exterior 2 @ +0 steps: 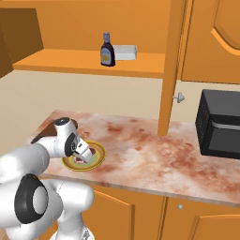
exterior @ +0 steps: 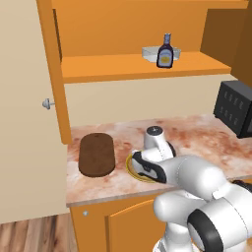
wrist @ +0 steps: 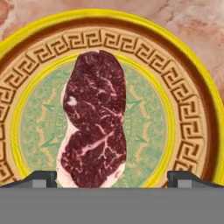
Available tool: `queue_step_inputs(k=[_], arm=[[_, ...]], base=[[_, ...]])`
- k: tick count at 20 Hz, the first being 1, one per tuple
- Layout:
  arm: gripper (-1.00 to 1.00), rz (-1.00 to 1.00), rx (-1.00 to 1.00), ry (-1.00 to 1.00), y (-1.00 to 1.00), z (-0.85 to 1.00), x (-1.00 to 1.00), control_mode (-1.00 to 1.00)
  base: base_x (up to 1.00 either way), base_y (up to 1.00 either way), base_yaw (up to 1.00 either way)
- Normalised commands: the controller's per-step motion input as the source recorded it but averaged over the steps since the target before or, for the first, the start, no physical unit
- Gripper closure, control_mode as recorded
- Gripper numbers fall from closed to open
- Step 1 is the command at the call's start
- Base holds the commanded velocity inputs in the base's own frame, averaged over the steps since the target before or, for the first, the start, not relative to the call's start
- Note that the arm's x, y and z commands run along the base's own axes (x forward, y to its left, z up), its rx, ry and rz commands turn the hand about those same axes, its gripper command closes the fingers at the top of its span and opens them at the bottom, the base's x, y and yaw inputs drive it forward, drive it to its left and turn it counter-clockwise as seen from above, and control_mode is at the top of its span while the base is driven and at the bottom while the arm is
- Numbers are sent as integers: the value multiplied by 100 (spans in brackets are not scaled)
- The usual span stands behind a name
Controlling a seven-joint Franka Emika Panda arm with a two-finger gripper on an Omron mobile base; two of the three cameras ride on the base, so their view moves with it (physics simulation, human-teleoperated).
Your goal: Pick the steak from the plate and place it on the cutting board. Then pick the condiment bottle from the cabinet and place it next to the cutting board.
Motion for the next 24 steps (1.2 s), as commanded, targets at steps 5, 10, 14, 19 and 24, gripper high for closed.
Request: queue_step_inputs(k=[5, 10, 14, 19, 24], arm=[[-100, 0, 2, -2, 0, -31, 6, -100], [-100, 0, 3, -3, 0, -27, 7, -100], [-100, 0, 3, -3, 0, -24, 7, -100], [-100, 0, 2, -2, 0, -19, 4, -100], [100, 0, 0, -1, 0, -19, 0, -100]], base=[[0, 0, 0], [0, 0, 0], [0, 0, 0], [0, 0, 0], [0, 0, 0]])
